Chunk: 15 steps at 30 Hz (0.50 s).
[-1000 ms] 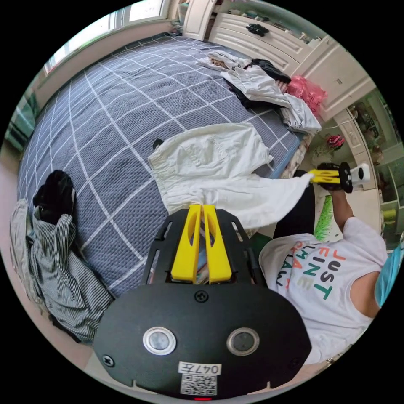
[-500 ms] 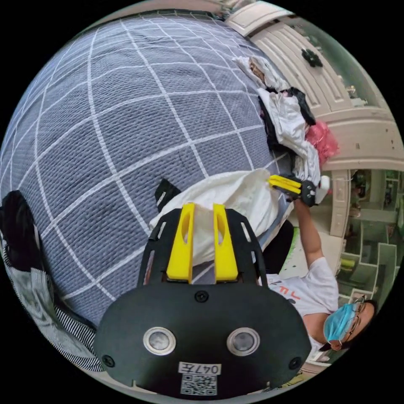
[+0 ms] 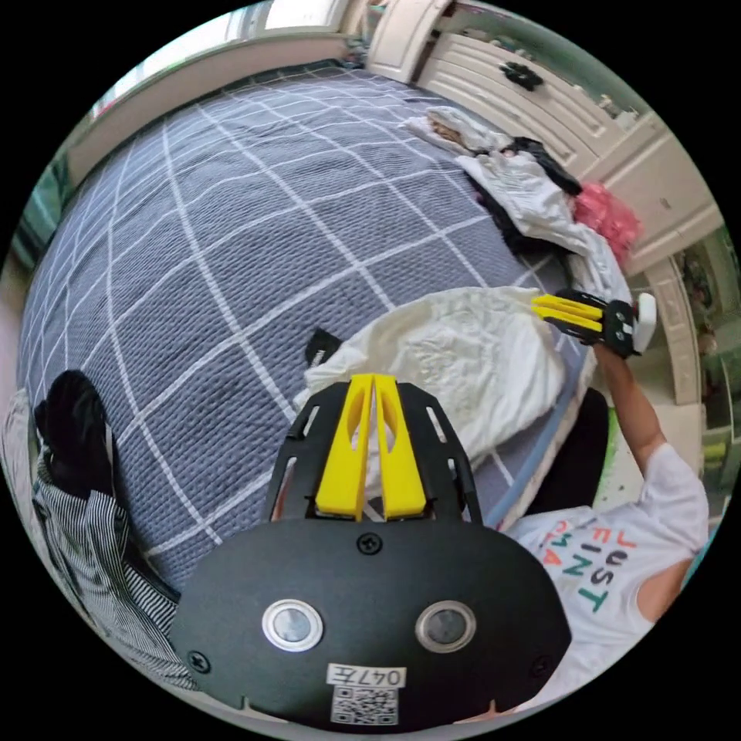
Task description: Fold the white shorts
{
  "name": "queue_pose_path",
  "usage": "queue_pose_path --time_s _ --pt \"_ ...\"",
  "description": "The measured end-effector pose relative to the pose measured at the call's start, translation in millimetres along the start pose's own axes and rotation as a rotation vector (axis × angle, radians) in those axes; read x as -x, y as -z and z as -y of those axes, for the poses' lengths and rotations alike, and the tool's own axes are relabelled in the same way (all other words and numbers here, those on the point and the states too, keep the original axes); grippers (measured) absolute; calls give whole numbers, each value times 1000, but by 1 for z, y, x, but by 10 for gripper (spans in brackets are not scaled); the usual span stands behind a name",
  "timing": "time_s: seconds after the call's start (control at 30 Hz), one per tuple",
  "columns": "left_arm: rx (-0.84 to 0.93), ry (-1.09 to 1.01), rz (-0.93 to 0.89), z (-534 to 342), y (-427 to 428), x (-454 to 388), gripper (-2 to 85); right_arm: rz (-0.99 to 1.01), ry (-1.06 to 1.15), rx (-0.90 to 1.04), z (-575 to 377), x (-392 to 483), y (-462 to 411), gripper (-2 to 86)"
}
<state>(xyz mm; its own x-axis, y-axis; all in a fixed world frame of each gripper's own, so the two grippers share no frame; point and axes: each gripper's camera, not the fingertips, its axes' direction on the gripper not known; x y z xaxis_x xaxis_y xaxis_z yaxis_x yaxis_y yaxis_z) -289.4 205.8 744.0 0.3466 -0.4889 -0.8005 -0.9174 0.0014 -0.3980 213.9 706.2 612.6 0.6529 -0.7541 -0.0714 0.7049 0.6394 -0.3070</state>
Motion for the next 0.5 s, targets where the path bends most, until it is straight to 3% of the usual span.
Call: queue_pose_path --time_s 0.1,0.27,0.33,0.5 --pt "55 109 16 9 -35 23 -7 24 -61 135 -3 -19 -33 -1" --pt "20 191 -156 4 -52 39 -8 83 -111 39 -6 -28 -5 7" --pt "-36 183 -144 -4 -36 32 -9 110 -58 -74 -6 -15 29 8" --pt "-99 87 -105 -24 -22 -1 -10 143 104 -82 -5 27 45 10"
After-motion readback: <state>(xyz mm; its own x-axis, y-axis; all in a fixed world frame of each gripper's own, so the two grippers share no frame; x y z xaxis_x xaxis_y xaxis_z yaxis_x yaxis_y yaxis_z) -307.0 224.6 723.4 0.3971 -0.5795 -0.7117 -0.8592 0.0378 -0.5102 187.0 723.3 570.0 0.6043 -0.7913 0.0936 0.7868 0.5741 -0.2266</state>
